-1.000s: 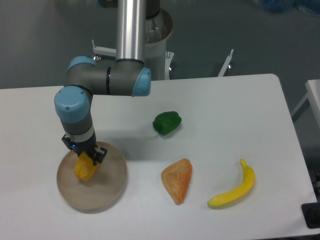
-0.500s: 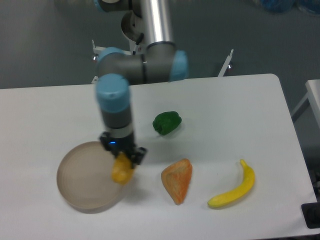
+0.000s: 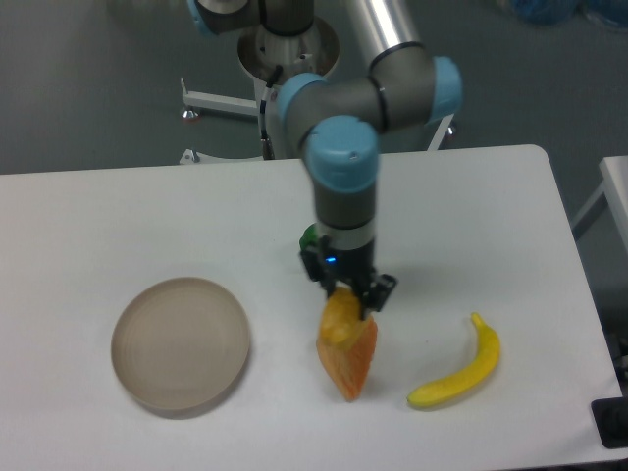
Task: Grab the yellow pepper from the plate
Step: 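Lift the yellow pepper off the plate and carry it toward the bread slice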
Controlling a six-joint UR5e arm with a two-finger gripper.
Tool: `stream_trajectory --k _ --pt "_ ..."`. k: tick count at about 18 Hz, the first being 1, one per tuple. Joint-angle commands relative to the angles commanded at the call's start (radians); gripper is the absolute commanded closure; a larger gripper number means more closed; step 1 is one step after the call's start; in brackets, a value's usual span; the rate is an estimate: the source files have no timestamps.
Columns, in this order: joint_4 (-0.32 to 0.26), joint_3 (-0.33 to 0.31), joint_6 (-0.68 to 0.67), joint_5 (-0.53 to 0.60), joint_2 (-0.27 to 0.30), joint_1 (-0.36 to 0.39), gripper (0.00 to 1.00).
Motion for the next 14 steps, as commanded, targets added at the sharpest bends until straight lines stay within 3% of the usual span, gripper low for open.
stream_trajectory --k 14 --pt "0.005 0.015 0.061 0.006 -0.012 0.005 0.56"
